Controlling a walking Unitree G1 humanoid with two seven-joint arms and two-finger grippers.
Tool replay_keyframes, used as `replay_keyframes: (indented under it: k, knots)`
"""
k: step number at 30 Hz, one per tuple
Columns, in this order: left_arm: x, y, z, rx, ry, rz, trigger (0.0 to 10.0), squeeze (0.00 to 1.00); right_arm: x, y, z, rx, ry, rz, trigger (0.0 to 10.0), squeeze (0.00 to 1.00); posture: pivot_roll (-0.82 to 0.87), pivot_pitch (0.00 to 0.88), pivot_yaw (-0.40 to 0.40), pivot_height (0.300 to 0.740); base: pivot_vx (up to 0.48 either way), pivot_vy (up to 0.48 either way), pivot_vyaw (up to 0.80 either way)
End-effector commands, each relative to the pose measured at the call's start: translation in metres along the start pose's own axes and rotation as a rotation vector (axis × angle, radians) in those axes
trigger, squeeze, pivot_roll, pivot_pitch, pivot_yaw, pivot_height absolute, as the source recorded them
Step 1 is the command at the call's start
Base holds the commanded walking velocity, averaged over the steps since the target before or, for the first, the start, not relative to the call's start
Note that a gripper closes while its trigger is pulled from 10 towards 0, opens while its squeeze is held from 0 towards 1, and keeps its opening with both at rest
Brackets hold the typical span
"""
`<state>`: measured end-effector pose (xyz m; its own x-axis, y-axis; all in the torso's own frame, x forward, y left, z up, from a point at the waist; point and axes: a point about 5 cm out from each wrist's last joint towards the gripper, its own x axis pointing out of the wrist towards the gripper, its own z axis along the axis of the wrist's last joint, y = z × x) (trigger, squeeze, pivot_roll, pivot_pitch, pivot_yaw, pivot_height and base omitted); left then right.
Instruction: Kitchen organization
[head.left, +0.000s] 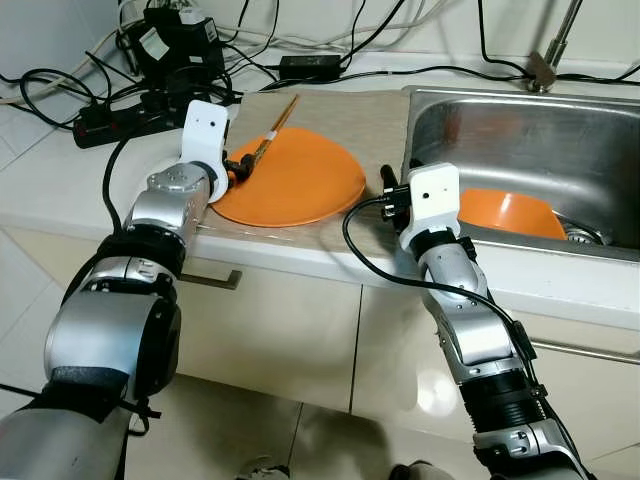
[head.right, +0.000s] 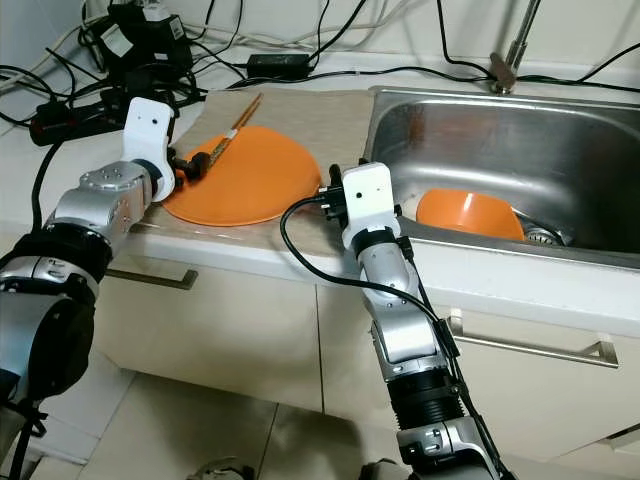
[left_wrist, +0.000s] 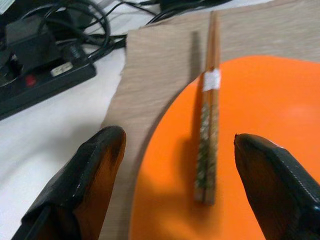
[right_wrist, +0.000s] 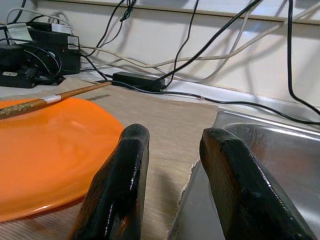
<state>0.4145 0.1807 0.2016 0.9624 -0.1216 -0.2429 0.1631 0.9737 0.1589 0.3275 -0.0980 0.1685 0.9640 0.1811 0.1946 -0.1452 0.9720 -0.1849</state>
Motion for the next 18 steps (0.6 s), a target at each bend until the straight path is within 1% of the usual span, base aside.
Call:
replay_keyframes:
  k: [1, 5, 7, 11, 18]
  knots:
    - [0.000, 0.000, 0.007, -0.005, -0.017, -0.014, 10.0, 0.00, -0.002, 0.002, 0.004, 0.001, -0.009, 0.005, 10.0, 0.00, -0.01, 0.000, 0.076, 0.715, 0.000, 0.000, 0.00]
    - [0.001, -0.001, 0.008, -0.006, -0.020, -0.025, 10.0, 0.00, -0.002, 0.002, 0.004, 0.002, -0.009, 0.005, 10.0, 0.00, -0.01, 0.000, 0.077, 0.715, 0.000, 0.000, 0.00]
    - [0.002, -0.006, 0.008, -0.010, -0.016, -0.058, 10.0, 0.00, -0.003, 0.003, 0.003, 0.002, -0.005, 0.006, 10.0, 0.00, -0.01, 0.000, 0.080, 0.715, 0.000, 0.000, 0.00]
    - [0.003, -0.010, 0.006, -0.010, -0.004, -0.081, 10.0, 0.00, -0.004, 0.003, 0.003, 0.001, -0.003, 0.005, 10.0, 0.00, -0.02, 0.000, 0.082, 0.715, 0.000, 0.000, 0.00]
    - [0.004, -0.018, 0.003, -0.035, 0.024, -0.119, 10.0, 0.00, -0.004, 0.003, 0.003, 0.000, -0.002, 0.006, 10.0, 0.00, -0.02, 0.000, 0.083, 0.715, 0.000, 0.000, 0.00]
